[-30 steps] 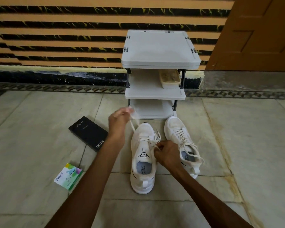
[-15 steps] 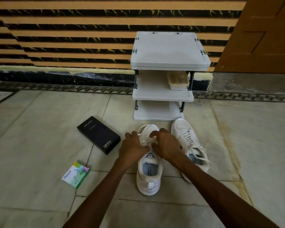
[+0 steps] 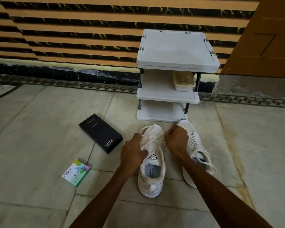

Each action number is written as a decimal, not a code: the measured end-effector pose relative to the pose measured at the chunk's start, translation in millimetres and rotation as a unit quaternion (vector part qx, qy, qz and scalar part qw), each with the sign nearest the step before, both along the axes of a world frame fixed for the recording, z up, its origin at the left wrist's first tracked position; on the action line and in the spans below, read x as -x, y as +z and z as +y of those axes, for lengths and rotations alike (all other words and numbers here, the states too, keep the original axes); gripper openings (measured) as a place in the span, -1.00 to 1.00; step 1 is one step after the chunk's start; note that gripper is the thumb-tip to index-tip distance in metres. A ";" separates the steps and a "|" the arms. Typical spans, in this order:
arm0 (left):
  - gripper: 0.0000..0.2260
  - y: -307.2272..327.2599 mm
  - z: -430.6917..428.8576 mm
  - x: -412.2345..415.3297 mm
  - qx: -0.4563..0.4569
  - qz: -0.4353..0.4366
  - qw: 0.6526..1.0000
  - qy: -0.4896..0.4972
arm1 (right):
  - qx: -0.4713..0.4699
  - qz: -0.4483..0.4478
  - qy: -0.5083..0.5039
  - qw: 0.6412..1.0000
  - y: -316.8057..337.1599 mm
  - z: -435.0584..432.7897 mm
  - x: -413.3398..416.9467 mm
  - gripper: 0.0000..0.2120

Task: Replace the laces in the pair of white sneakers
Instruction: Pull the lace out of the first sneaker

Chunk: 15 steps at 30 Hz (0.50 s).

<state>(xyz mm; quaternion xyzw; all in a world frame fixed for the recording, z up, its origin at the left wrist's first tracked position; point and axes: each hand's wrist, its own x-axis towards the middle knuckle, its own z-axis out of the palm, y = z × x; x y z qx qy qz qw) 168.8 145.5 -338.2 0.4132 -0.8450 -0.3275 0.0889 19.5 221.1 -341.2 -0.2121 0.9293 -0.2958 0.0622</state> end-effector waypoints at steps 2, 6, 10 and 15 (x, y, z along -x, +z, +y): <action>-0.56 0.3 1.0 2.6 0.006 -0.002 1.000 -0.006 | 0.043 -0.003 0.068 0.997 -1.7 0.8 -5.3 -0.86; -0.52 -0.9 0.4 4.7 0.002 0.005 1.000 -0.008 | -0.083 0.099 0.275 0.953 5.2 -10.9 -15.4 -0.78; -0.52 0.5 1.2 6.8 -0.002 0.003 1.000 0.001 | -0.241 0.229 0.333 0.882 14.1 -19.6 -24.7 -0.75; -0.57 1.8 2.5 5.4 0.013 0.001 1.000 -0.006 | -0.202 0.269 0.371 0.866 29.4 -25.3 -22.3 -0.77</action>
